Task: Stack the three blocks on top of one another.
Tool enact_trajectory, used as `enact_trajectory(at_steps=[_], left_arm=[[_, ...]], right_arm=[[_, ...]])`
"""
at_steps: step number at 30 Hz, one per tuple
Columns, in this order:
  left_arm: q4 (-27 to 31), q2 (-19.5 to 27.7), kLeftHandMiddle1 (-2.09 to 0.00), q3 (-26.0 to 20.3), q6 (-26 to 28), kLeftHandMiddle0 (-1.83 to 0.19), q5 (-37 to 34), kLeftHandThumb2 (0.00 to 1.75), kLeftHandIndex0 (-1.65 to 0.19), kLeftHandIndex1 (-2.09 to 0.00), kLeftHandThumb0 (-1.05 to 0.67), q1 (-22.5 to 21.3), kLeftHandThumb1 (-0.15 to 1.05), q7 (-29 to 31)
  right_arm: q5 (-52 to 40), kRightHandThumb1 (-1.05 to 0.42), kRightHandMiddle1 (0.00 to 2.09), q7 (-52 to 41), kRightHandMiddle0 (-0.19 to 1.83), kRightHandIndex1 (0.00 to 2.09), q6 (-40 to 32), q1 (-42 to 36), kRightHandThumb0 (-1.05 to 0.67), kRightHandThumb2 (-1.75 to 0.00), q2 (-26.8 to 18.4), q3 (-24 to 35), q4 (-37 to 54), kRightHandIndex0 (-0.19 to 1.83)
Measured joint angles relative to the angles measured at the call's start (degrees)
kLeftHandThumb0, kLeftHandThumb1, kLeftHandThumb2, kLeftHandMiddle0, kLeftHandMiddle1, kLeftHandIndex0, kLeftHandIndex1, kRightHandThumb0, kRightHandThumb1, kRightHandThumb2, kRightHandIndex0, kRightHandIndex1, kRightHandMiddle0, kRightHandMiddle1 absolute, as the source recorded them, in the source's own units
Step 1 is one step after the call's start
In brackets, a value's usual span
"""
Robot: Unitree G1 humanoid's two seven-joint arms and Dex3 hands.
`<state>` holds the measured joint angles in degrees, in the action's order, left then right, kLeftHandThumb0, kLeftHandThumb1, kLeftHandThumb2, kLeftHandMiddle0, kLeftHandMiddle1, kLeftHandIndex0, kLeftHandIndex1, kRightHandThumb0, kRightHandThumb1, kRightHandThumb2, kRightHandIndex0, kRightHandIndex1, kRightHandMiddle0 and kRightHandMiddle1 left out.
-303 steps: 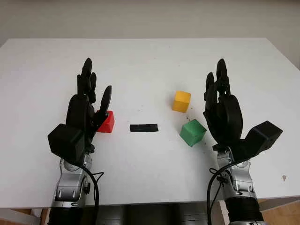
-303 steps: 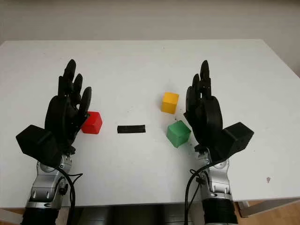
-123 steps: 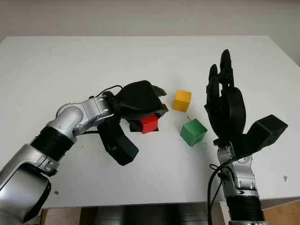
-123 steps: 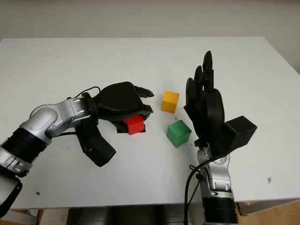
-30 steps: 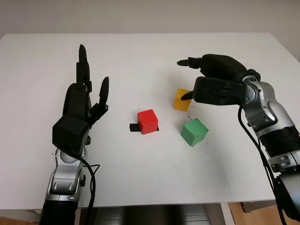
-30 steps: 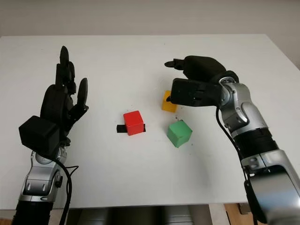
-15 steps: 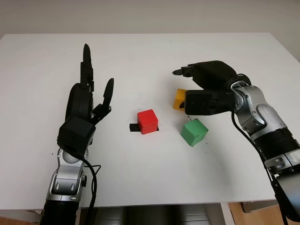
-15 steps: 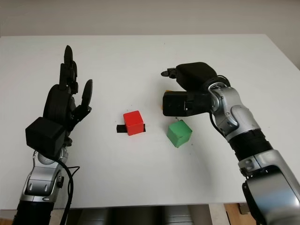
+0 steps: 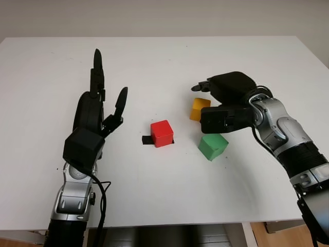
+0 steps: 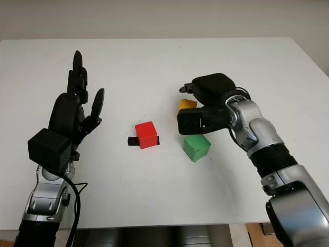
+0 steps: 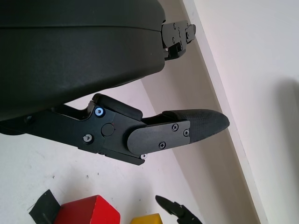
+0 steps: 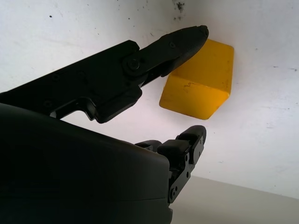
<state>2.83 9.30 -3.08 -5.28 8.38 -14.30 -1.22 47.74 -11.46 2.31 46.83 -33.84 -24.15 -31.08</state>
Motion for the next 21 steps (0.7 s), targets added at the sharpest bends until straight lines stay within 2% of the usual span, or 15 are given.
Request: enact_trajectory(at_steps=[13,14,17,19,21], left_arm=[[0.0,0.2,-0.05,0.1,-0.4,0.16,1.1,0.55,0.19,-0.05,-0.68,0.0,1.05,0.1],[0.0,0.2,-0.05,0.1,-0.4,0.16,1.1,0.56,0.19,-0.05,-0.67,0.0,1.05,0.1],[0.0,0.2,-0.05,0.1,-0.4,0.16,1.3,0.57,0.19,-0.05,-0.68,0.0,1.05,0.1],[0.0,0.2,-0.05,0.1,-0.4,0.16,1.4,0.58,0.19,-0.05,-0.67,0.0,1.05,0.1],[0.0,0.2,-0.06,0.1,-0.4,0.16,1.5,0.58,0.19,-0.05,-0.68,0.0,1.05,0.1]], right_arm=[[0.0,-0.92,0.32,3.3,0.60,0.12,1.8,0.0,-0.66,-0.06,0.0,-0.2,-3.9,0.42],[0.0,-0.92,0.40,3.4,0.58,0.11,1.9,0.0,-0.66,-0.06,0.0,-0.2,-3.9,0.43],[0.0,-0.94,0.88,4.8,0.43,0.12,3.1,0.0,-0.63,-0.06,0.0,-0.2,-4.8,0.51],[0.0,-0.95,1.06,5.1,0.43,0.16,3.7,0.0,-0.59,-0.05,0.0,-0.3,-5.4,0.56],[-0.2,-0.96,1.15,5.4,0.44,0.23,4.2,0.0,-0.56,-0.05,0.0,-0.3,-5.9,0.56]])
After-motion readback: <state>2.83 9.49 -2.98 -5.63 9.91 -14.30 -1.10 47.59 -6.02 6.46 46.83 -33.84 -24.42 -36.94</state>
